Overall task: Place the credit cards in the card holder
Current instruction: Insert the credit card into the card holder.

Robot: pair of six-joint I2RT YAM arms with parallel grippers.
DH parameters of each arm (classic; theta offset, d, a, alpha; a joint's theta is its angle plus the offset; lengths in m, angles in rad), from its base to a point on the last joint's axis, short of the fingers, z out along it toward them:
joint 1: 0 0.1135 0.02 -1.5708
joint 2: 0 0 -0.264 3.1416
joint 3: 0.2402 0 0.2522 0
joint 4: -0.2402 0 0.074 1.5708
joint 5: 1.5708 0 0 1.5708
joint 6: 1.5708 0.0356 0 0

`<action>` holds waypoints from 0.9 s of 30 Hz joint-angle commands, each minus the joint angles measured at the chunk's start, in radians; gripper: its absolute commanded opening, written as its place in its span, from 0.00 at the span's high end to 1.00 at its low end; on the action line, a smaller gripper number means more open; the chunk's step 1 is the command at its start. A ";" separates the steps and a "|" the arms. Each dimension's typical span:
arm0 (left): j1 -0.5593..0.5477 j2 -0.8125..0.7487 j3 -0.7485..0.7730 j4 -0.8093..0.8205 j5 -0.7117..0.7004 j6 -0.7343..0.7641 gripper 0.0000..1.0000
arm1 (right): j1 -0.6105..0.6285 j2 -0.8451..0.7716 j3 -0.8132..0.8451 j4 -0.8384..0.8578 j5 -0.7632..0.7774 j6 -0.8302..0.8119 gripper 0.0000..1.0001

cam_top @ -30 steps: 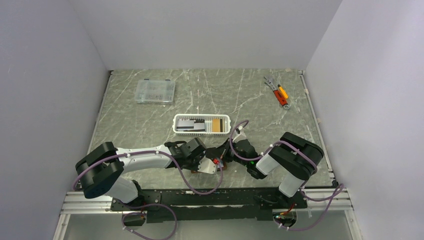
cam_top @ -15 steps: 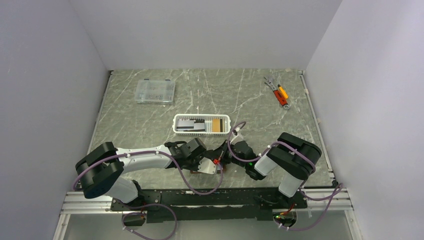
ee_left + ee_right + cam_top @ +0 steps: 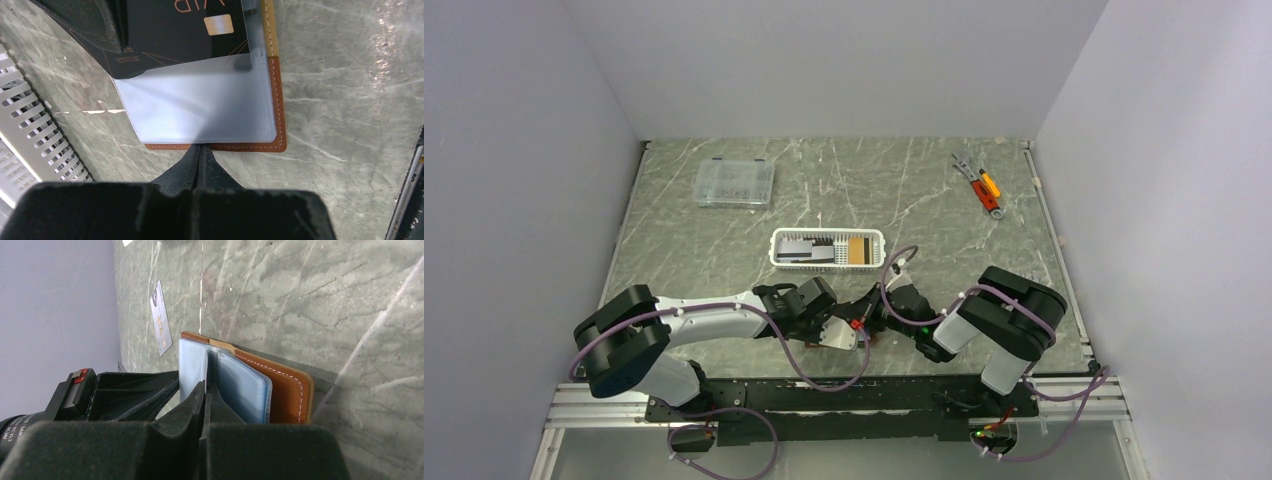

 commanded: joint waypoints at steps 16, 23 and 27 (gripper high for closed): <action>-0.036 0.026 -0.046 -0.087 0.121 -0.022 1.00 | 0.052 -0.066 -0.020 -0.116 0.113 0.019 1.00; -0.037 0.030 -0.047 -0.086 0.115 -0.020 1.00 | 0.046 -0.006 0.016 -0.079 0.046 -0.005 1.00; -0.039 0.021 -0.050 -0.083 0.113 -0.018 1.00 | 0.026 0.025 0.007 -0.013 -0.002 -0.010 1.00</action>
